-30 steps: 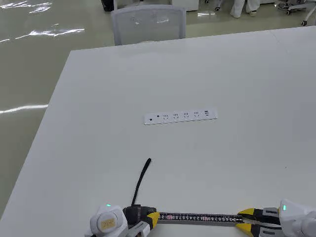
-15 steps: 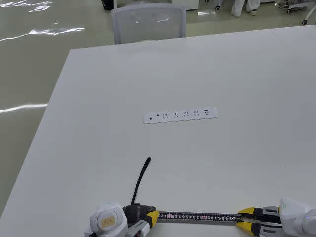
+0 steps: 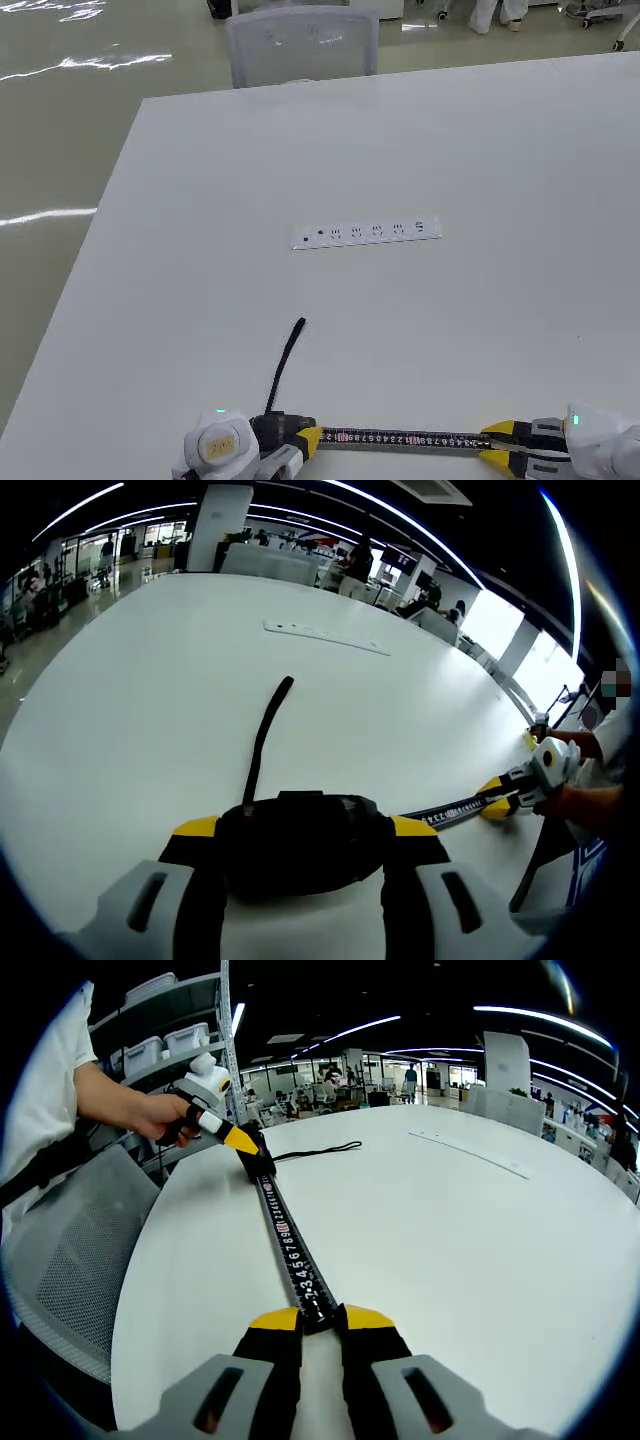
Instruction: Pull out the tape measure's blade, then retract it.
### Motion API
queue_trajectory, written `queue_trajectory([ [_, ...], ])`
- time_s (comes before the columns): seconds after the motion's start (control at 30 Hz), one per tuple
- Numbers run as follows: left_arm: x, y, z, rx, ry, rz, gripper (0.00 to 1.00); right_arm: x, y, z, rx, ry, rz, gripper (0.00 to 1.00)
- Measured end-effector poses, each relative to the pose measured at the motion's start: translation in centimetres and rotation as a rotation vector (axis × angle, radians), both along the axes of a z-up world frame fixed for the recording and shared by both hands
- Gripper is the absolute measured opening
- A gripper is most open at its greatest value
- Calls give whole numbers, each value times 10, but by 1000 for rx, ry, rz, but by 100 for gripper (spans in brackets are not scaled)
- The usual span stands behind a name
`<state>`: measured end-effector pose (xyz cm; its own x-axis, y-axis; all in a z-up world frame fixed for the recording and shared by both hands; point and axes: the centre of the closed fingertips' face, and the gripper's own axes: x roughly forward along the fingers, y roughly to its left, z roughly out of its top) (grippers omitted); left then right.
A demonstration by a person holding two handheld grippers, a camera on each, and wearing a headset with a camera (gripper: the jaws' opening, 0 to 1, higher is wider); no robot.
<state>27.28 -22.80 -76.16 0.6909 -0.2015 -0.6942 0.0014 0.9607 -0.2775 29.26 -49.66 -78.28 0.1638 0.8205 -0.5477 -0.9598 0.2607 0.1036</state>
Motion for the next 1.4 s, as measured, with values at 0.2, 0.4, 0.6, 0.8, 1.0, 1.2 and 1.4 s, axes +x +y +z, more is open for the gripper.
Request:
queue_trajectory([
  [0.2, 1, -1, 1, 5, -8, 2, 60, -1, 0, -1, -6, -5, 5, 13],
  [0.4, 1, 0, 0, 4, -17, 4, 61, 0, -1, -1, 5, -6, -2, 13],
  [0.6, 2, 0, -1, 16, -13, 19, 62, -1, 0, 1, 6, -10, -8, 13],
  [0.8, 2, 0, -2, 37, -7, 34, 64, 0, -1, 0, 5, -12, -10, 14],
  [1.0, 2, -1, -3, 61, -11, 58, 65, 0, -1, -1, 5, -11, -13, 14],
  [1.2, 3, 1, -4, 72, -12, 72, 66, 0, -1, 0, 3, -13, -15, 14],
  [1.4, 3, 1, -5, 73, -5, 86, 66, 0, -1, 0, 2, -17, -16, 14],
])
